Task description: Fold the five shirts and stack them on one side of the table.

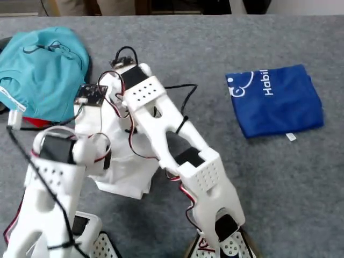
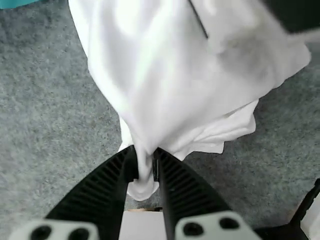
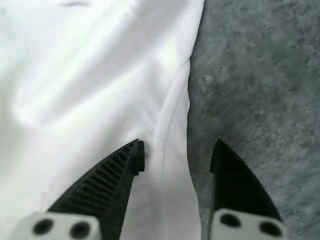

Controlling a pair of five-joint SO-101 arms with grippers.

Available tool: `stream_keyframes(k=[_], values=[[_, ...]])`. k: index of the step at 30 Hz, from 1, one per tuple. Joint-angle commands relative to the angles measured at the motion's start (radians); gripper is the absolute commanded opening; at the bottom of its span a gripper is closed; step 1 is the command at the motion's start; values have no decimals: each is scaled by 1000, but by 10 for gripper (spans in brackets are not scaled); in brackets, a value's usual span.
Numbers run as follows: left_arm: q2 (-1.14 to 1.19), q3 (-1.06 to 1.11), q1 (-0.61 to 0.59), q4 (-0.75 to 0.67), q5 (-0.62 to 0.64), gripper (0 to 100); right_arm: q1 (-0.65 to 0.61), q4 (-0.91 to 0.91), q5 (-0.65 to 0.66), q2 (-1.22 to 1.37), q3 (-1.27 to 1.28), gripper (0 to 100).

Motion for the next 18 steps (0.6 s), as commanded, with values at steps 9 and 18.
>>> stream_keyframes(k=[9,18], values=[[-131,126,-41,-25,-52,20,-51,6,-31,166,-90,5],[-131,46,-66,-15,-44,82,199,12,-31,206,-193,2]])
